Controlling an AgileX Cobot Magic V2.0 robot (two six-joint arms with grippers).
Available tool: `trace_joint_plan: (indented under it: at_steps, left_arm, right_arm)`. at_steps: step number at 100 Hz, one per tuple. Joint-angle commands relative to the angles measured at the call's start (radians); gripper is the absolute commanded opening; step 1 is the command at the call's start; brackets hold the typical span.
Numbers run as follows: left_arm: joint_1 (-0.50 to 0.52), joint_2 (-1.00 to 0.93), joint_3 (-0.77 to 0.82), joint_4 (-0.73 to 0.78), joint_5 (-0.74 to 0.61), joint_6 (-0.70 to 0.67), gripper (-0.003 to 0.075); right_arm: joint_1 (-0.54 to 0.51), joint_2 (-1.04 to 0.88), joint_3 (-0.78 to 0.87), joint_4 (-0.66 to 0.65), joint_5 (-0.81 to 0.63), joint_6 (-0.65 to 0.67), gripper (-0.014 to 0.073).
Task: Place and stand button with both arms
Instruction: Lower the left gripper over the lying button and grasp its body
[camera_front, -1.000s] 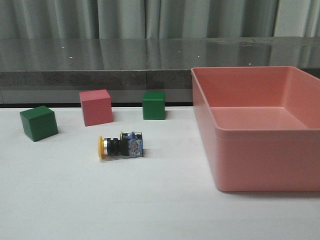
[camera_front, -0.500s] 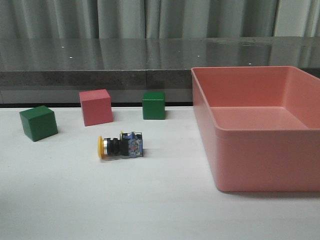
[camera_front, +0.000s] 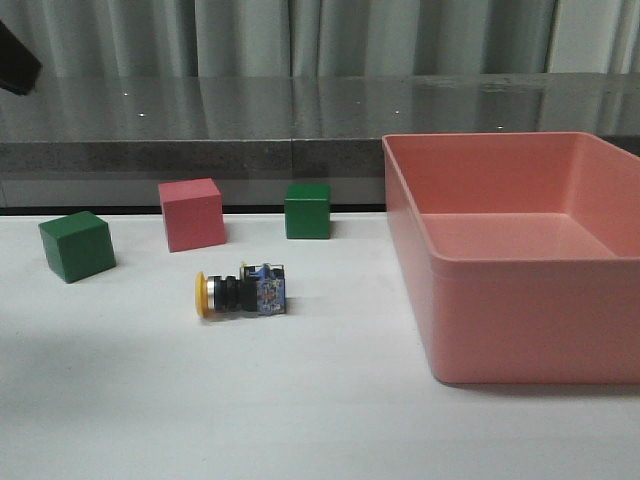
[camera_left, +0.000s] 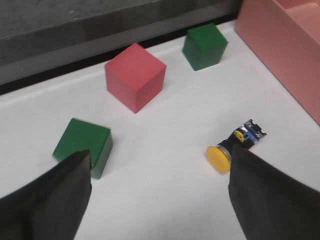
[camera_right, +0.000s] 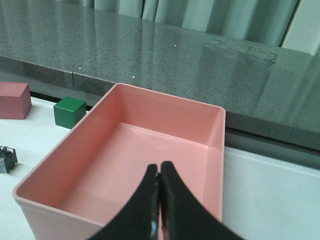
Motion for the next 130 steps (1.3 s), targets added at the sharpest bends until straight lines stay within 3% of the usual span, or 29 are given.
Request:
trace_joint_plan:
  at_steps: [1, 18, 32, 59, 81, 100, 130]
  left_arm:
    - [-0.025, 0.04, -0.034, -0.191, 0.028, 0.271, 0.0547]
    - [-0.059, 0.175, -0.034, -0.349, 0.159, 0.816, 0.0548]
    - [-0.078, 0.271, -0.034, -0.512, 0.169, 1.044, 0.0548]
    - [-0.078, 0.413, -0.034, -0.694, 0.216, 1.067, 0.0548]
    - [-0.078, 0.521, -0.034, -0.723, 0.332, 1.298, 0.0547]
    - [-0.078, 0.618, -0.034, -0.809, 0.45, 1.417, 0.0548]
    - [-0.117, 0.694, -0.091, -0.813, 0.481, 1.421, 0.0548]
  right_arm:
    - [-0.003, 0.004, -0.026, 0.006, -0.071, -0.001, -0.0109]
    - [-0.003, 0.004, -0.026, 0.006, -0.067, -0.001, -0.0109]
    - [-0.003, 0.004, -0.026, 0.006, -0.064, -0.001, -0.0109]
    - [-0.003, 0.004, -0.026, 0.006, -0.063, -0.001, -0.0109]
    - [-0.003, 0.004, -0.026, 0.006, -0.063, -0.001, -0.0109]
    - [-0.003, 0.004, -0.026, 0.006, -0.062, -0.001, -0.0109]
    - [-0.003, 0.004, -0.026, 0.006, -0.06, -0.001, -0.0109]
